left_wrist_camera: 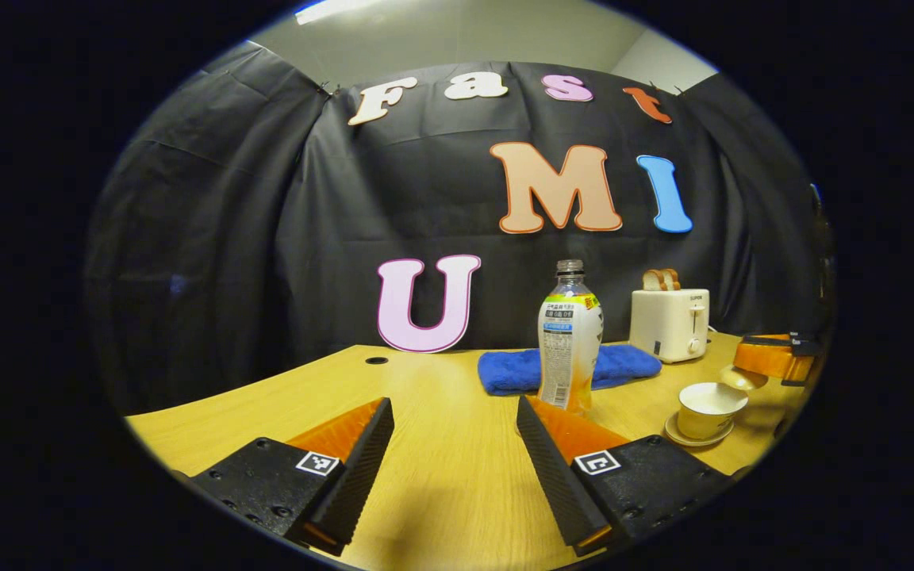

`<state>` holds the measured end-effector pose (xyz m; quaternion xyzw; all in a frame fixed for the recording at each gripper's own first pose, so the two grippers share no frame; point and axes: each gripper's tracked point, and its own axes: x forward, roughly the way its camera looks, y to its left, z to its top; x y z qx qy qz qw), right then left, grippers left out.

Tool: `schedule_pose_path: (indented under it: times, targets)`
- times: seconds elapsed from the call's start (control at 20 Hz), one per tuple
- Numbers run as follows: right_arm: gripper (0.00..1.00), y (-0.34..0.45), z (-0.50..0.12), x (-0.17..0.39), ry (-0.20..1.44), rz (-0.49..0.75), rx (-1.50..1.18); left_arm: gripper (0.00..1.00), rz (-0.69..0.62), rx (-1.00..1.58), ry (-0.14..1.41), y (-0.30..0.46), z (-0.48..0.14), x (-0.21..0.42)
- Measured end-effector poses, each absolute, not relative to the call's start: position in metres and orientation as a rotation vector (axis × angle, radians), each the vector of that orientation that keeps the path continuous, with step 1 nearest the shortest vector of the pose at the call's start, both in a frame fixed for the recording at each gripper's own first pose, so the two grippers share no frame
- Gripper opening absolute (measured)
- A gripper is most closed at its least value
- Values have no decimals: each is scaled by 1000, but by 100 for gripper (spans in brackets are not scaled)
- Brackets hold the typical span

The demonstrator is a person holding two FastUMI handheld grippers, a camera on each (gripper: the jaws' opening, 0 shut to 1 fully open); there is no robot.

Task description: Open the teacup lid with one hand, grasp the water bottle and pour water into the teacup with the other hand; after pouring, place the water bottle on the coaster and then close the teacup lid.

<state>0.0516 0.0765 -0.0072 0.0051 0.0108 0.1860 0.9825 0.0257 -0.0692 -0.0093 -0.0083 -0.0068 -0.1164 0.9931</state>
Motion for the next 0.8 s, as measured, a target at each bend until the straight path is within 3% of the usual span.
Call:
schedule_pose_path:
  times: [0.25,0.8]
  targets:
    - [35,110,-12,53,52,467,7,91,-217,-14,-12,-63,-10,29]
    - [35,118,-29,61,163,485,-21,92,-222,-15,-11,-64,-10,29]
